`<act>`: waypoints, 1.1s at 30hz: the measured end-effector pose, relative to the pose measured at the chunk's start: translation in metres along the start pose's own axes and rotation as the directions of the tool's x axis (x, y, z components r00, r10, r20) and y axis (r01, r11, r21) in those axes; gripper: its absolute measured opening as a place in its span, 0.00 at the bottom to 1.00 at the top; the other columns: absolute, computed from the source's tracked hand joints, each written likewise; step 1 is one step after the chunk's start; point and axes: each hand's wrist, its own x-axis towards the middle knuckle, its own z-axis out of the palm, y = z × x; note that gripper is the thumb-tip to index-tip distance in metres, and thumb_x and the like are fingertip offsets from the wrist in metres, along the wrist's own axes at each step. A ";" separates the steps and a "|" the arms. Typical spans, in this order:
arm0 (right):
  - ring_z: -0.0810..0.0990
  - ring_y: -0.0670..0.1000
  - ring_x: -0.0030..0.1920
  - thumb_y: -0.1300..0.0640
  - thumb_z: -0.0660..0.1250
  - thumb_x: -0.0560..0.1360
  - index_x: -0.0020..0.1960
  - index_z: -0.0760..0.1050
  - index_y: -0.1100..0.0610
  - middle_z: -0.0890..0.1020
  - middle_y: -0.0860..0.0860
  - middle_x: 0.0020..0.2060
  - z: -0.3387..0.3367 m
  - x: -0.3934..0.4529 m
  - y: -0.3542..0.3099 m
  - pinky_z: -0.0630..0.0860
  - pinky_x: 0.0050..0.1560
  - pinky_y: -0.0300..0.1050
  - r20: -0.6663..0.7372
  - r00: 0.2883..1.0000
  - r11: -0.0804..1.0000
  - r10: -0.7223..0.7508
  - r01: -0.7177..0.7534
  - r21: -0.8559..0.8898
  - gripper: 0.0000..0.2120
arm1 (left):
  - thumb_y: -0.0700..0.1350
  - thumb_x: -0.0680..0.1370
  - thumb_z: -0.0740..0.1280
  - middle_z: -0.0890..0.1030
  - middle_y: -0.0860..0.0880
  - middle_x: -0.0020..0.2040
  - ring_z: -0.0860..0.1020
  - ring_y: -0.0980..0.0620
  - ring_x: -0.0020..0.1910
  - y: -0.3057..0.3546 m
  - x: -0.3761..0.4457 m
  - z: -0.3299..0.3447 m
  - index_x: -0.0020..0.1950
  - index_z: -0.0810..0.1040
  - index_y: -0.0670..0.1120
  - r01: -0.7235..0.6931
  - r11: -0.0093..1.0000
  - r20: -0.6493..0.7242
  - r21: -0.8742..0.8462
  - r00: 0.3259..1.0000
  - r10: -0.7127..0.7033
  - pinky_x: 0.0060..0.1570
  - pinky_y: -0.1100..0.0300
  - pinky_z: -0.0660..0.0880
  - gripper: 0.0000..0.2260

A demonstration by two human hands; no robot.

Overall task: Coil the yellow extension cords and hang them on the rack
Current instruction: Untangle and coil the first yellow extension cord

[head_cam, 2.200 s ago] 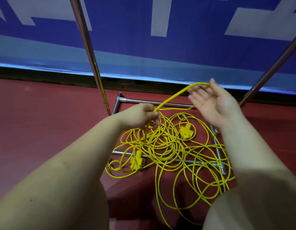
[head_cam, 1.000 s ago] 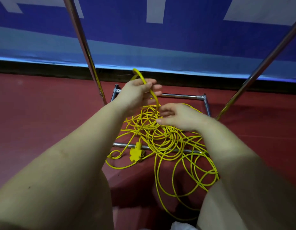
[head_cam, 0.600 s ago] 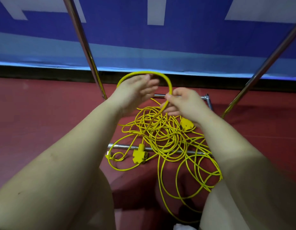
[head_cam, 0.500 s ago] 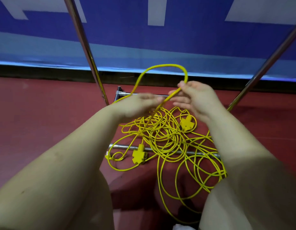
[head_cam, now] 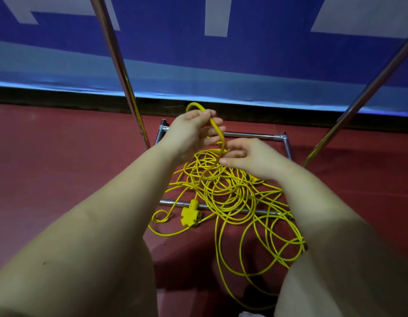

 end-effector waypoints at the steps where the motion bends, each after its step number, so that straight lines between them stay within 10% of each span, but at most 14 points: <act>1: 0.81 0.50 0.49 0.60 0.69 0.73 0.54 0.74 0.54 0.82 0.51 0.45 0.004 0.001 0.001 0.75 0.58 0.45 -0.014 1.000 0.999 -0.021 0.020 -0.042 0.10 | 0.41 0.83 0.56 0.82 0.52 0.33 0.83 0.55 0.34 0.002 0.000 -0.001 0.46 0.73 0.44 0.003 0.999 -0.003 -0.039 1.000 -0.003 0.35 0.62 0.80 0.09; 6: 0.83 0.59 0.43 0.57 0.64 0.77 0.48 0.74 0.62 0.83 0.62 0.43 0.008 0.010 0.000 0.77 0.50 0.56 -0.153 0.984 0.982 -0.090 0.062 -0.179 0.07 | 0.42 0.83 0.55 0.83 0.49 0.41 0.83 0.55 0.39 0.008 -0.002 -0.002 0.50 0.74 0.45 -0.013 0.995 0.037 -0.101 0.999 0.017 0.39 0.63 0.80 0.09; 13: 0.82 0.45 0.28 0.57 0.57 0.81 0.43 0.71 0.56 0.80 0.49 0.27 -0.019 0.001 -0.020 0.77 0.30 0.35 -0.376 0.924 0.820 0.069 0.162 0.550 0.09 | 0.51 0.78 0.65 0.79 0.45 0.61 0.74 0.50 0.58 -0.014 -0.004 -0.020 0.59 0.77 0.51 -0.039 0.798 0.372 0.601 0.898 -0.236 0.68 0.49 0.66 0.11; 19: 0.79 0.42 0.26 0.54 0.56 0.81 0.43 0.72 0.54 0.79 0.46 0.25 -0.040 -0.005 -0.029 0.78 0.31 0.36 -0.451 0.879 0.362 0.153 0.375 0.854 0.11 | 0.43 0.83 0.57 0.79 0.52 0.46 0.77 0.62 0.43 -0.018 -0.007 -0.010 0.50 0.75 0.48 -0.110 0.630 0.335 0.768 0.908 -0.250 0.48 0.64 0.73 0.08; 22: 0.82 0.44 0.32 0.51 0.56 0.81 0.45 0.73 0.55 0.82 0.47 0.30 -0.044 -0.008 -0.029 0.78 0.34 0.38 -0.468 0.875 0.308 0.127 0.413 0.857 0.12 | 0.43 0.83 0.54 0.79 0.50 0.41 0.78 0.57 0.39 -0.020 -0.012 0.000 0.45 0.73 0.47 -0.026 0.742 0.340 0.670 0.899 -0.276 0.41 0.62 0.71 0.11; 26: 0.83 0.49 0.44 0.48 0.55 0.80 0.56 0.72 0.55 0.83 0.52 0.45 -0.041 -0.007 -0.026 0.80 0.45 0.42 -0.337 0.939 0.614 0.066 0.228 0.756 0.13 | 0.45 0.84 0.52 0.78 0.52 0.29 0.77 0.55 0.28 -0.012 -0.009 0.007 0.43 0.71 0.46 0.059 0.937 0.256 0.345 0.954 -0.154 0.32 0.62 0.75 0.13; 29: 0.81 0.48 0.47 0.51 0.62 0.77 0.59 0.72 0.53 0.80 0.53 0.52 -0.022 -0.008 -0.019 0.76 0.53 0.46 -0.121 0.990 0.944 0.065 -0.022 0.328 0.12 | 0.46 0.84 0.51 0.68 0.54 0.23 0.63 0.58 0.21 -0.003 -0.002 0.007 0.41 0.68 0.47 0.091 0.996 0.145 0.006 0.985 -0.091 0.23 0.68 0.64 0.14; 33: 0.80 0.51 0.55 0.53 0.69 0.73 0.56 0.75 0.56 0.82 0.54 0.52 0.014 -0.006 -0.007 0.74 0.59 0.48 0.151 0.986 0.991 0.076 -0.059 -0.118 0.13 | 0.49 0.83 0.51 0.65 0.54 0.24 0.60 0.59 0.20 0.007 0.002 0.001 0.40 0.67 0.49 0.198 0.912 0.171 -0.359 0.975 -0.144 0.22 0.69 0.61 0.14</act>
